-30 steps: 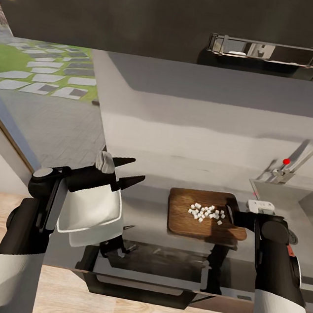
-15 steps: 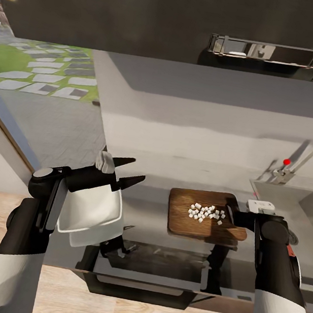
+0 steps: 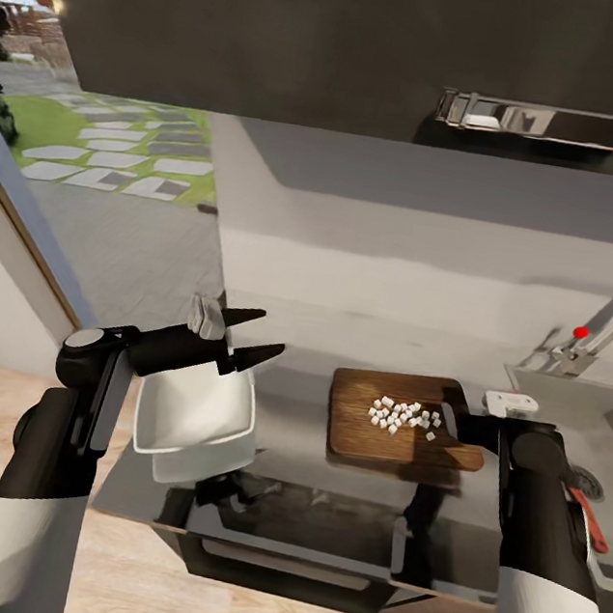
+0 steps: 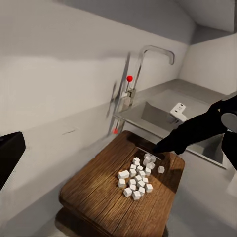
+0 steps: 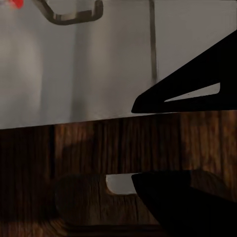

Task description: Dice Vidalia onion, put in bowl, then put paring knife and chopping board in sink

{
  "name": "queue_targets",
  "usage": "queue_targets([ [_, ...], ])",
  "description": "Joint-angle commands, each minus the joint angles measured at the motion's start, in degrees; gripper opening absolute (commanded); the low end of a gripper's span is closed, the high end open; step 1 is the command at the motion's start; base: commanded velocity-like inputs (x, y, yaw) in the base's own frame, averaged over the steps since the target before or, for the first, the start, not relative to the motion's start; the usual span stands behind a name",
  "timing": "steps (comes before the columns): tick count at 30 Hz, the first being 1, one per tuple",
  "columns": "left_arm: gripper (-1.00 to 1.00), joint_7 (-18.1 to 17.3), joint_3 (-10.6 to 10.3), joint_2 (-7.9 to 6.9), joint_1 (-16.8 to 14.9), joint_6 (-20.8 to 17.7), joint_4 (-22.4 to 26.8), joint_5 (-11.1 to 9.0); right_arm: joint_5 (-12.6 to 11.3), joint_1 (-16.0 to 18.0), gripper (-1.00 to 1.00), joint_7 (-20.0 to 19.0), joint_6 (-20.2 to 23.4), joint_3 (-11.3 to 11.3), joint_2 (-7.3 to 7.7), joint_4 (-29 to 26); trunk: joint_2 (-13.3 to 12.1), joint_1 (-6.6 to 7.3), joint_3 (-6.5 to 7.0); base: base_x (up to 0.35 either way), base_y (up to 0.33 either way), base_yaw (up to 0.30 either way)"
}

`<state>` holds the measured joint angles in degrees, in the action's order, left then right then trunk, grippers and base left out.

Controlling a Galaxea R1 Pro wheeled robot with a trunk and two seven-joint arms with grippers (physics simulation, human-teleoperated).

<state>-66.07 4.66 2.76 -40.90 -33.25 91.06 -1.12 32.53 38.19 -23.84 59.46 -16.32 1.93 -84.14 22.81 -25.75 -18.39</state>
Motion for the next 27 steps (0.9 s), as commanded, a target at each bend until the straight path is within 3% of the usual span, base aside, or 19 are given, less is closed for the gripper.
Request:
queue_targets([
  [1, 1.00, -0.2, 0.1, 0.05, -0.1, -0.6, 0.0, -0.1, 0.5, 0.0, -1.00, -0.6, 0.2, 0.0, 0.01, -0.1, 0.1, -0.04, -0.02, 0.000, 0.000, 0.150],
  [20, 1.00, -0.2, 0.1, 0.05, -0.1, -0.6, 0.0, -0.1, 0.5, 0.0, -1.00, -0.6, 0.2, 0.0, 0.01, -0.1, 0.1, -0.04, 1.34, 0.000, 0.000, 0.181],
  [27, 1.00, -0.2, 0.1, 0.07, -0.1, -0.6, 0.0, -0.1, 0.5, 0.0, -1.00, -0.6, 0.2, 0.0, 0.01, -0.1, 0.1, -0.04, 1.43, 0.000, 0.000, 0.035],
])
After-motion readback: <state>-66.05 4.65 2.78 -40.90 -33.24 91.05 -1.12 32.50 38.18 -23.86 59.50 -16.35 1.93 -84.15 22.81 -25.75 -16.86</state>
